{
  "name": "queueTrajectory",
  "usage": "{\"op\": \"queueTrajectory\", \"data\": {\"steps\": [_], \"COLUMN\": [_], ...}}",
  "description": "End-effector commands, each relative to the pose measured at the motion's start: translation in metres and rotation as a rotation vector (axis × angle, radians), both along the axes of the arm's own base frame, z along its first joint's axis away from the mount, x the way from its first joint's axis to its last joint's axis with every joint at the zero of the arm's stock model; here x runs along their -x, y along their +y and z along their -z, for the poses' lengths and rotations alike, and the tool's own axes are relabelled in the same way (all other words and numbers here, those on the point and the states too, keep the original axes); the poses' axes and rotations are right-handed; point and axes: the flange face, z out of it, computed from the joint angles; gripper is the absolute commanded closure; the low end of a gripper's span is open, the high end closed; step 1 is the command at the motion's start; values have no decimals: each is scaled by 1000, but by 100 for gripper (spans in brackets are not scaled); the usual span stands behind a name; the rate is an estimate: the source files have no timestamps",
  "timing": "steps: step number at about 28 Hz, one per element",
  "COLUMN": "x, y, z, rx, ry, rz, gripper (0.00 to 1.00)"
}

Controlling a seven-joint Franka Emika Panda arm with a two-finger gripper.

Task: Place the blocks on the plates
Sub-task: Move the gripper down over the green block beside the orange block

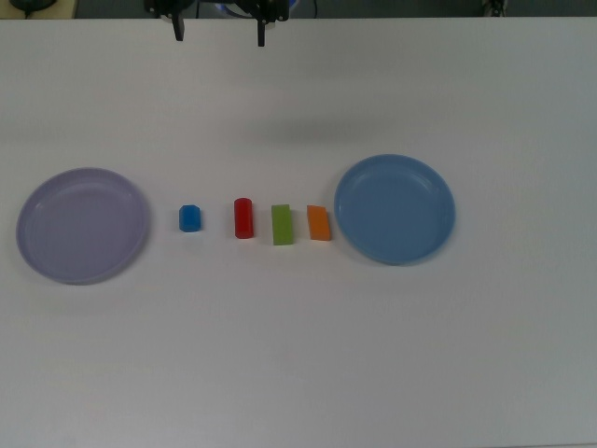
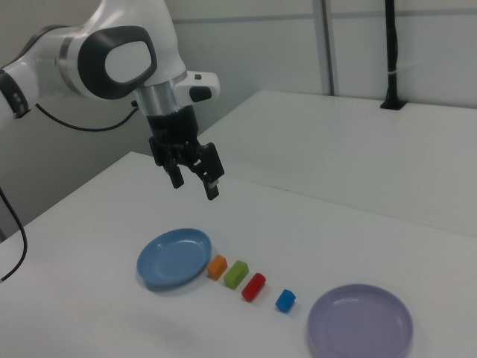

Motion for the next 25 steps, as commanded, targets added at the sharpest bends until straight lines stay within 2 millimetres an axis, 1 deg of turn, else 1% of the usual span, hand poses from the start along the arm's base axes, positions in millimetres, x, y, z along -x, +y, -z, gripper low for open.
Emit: {"op": "queueTrajectory", "data": {"steps": [1,6,9,11,12,14,17,18,20,22,23,25], "x": [2,-4,-8,-9,-14,-20,-29,-34,-39,-43,-47,-48], "y": [3,0,5,7,10,16,23,26,28,29,30,30], "z": [-4,-1,5,18,30,42,67,81,99,111,128,142], "rx": [9,-5,-9,-8,-7,-3,1,0,-8,-13,-15,-16], "ry": [-3,-25,-37,-14,1,16,47,61,86,100,119,125], "rz": [-15,-25,-33,-36,-39,-46,-56,-57,-55,-53,-51,-50], "gripper": [0,0,0,0,0,0,0,0,0,0,0,0]}}
